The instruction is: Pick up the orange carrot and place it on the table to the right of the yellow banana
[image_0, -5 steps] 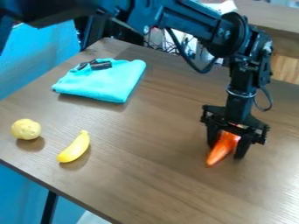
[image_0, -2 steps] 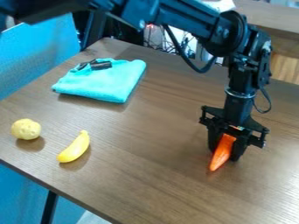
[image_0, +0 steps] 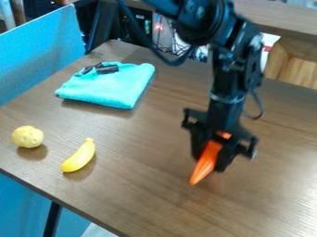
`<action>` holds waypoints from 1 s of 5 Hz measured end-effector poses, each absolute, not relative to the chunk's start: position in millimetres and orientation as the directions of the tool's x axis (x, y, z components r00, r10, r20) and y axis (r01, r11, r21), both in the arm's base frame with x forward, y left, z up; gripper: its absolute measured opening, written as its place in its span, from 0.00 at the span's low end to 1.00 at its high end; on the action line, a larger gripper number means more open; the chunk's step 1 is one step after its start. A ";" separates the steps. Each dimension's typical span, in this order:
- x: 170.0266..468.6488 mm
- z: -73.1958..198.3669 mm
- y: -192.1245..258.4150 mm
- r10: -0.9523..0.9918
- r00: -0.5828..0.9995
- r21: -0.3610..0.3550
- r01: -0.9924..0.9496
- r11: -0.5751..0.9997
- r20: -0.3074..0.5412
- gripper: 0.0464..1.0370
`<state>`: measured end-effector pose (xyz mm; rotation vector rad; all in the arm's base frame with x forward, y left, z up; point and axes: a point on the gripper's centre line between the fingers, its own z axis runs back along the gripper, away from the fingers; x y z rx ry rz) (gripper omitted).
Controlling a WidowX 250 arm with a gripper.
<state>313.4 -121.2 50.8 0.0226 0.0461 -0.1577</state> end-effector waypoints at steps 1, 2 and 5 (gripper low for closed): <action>292.7 41.8 -111.3 -0.131 0.986 0.035 0.136 0.990 -0.106 0.51; 281.7 36.8 -98.9 -0.102 0.981 0.042 0.111 0.993 -0.166 0.51; 272.5 47.6 -57.3 0.016 0.991 0.074 -0.006 0.997 -0.132 0.51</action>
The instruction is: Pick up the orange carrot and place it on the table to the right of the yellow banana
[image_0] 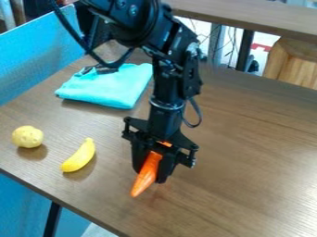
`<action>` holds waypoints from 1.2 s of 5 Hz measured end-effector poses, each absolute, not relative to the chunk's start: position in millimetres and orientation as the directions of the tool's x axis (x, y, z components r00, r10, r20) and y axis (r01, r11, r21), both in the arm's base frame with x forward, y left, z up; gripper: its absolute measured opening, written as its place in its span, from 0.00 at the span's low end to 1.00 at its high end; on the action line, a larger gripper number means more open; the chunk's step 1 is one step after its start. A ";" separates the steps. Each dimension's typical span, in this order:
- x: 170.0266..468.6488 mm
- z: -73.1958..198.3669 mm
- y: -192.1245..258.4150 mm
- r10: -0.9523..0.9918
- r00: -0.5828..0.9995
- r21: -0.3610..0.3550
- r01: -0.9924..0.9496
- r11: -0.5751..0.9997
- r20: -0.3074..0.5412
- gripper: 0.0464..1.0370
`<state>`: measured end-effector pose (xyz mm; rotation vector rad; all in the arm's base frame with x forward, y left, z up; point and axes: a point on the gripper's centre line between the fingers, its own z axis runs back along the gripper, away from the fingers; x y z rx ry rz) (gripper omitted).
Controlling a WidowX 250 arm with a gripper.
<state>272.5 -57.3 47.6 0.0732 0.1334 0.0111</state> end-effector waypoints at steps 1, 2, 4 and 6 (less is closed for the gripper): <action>267.8 37.9 -50.1 0.154 0.983 0.121 -0.141 0.983 -0.103 0.51; 271.2 34.4 -43.9 0.219 0.973 0.167 -0.205 0.964 -0.070 0.51; 263.3 22.3 -33.9 0.375 0.923 0.266 -0.342 0.901 -0.084 0.51; 263.4 22.1 -33.3 0.441 0.895 0.282 -0.407 0.869 -0.067 0.58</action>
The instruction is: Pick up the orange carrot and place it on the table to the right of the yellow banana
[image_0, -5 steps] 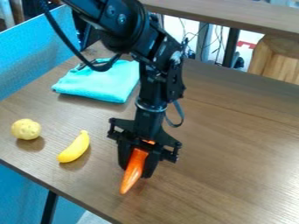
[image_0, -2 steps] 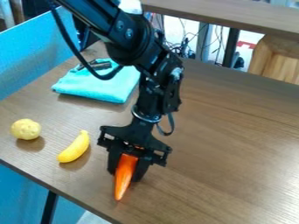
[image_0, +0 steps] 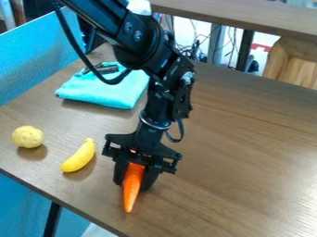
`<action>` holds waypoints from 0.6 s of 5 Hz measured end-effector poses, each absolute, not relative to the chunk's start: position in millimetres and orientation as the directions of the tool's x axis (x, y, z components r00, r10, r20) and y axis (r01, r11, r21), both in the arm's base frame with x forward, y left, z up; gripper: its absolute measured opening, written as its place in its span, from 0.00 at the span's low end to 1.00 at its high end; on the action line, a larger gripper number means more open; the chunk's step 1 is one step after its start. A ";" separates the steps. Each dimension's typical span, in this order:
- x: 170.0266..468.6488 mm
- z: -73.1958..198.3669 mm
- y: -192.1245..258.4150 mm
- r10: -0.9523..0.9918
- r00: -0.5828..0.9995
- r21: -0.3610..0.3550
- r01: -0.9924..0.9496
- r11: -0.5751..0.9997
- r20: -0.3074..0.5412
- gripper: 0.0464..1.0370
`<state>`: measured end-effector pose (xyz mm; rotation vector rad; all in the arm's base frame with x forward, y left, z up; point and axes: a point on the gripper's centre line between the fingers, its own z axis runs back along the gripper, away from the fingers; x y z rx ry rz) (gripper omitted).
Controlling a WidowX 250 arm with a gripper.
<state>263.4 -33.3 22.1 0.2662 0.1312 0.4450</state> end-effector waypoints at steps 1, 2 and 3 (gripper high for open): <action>263.5 22.3 -33.5 0.441 0.895 0.279 -0.407 0.870 -0.071 0.81; 262.5 22.6 -34.5 0.434 0.900 0.252 -0.409 0.877 -0.050 0.93; 262.3 23.3 -34.5 0.413 0.910 0.208 -0.398 0.894 -0.032 0.93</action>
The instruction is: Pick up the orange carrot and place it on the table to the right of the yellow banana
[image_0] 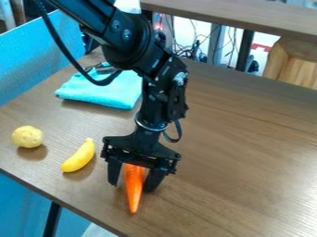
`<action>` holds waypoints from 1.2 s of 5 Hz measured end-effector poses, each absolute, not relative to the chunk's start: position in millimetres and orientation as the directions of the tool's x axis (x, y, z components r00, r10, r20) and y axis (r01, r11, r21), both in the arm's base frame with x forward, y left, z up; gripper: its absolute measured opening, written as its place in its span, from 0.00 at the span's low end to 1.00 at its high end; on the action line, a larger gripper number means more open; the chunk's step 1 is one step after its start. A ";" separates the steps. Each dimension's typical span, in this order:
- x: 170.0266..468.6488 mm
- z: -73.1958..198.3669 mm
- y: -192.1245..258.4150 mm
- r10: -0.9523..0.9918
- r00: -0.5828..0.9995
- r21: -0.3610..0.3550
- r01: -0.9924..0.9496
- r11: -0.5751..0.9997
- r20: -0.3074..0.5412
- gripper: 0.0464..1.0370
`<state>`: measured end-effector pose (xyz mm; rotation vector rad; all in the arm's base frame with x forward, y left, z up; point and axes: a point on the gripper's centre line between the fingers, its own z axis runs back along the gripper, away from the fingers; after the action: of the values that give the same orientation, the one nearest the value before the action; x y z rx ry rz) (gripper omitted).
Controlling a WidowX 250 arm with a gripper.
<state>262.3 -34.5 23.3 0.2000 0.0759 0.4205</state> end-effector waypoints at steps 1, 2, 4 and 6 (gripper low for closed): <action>273.0 34.9 -32.9 0.351 0.936 0.091 -0.351 0.932 0.012 0.95; 288.0 65.6 -24.1 0.340 0.937 -0.025 -0.339 0.940 0.076 0.95; 316.7 104.0 9.6 0.281 0.959 -0.052 -0.279 0.959 0.042 0.95; 350.1 112.7 86.2 0.251 0.964 0.075 -0.245 0.967 -0.090 0.95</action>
<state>350.1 86.2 112.7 0.0635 0.0990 0.2515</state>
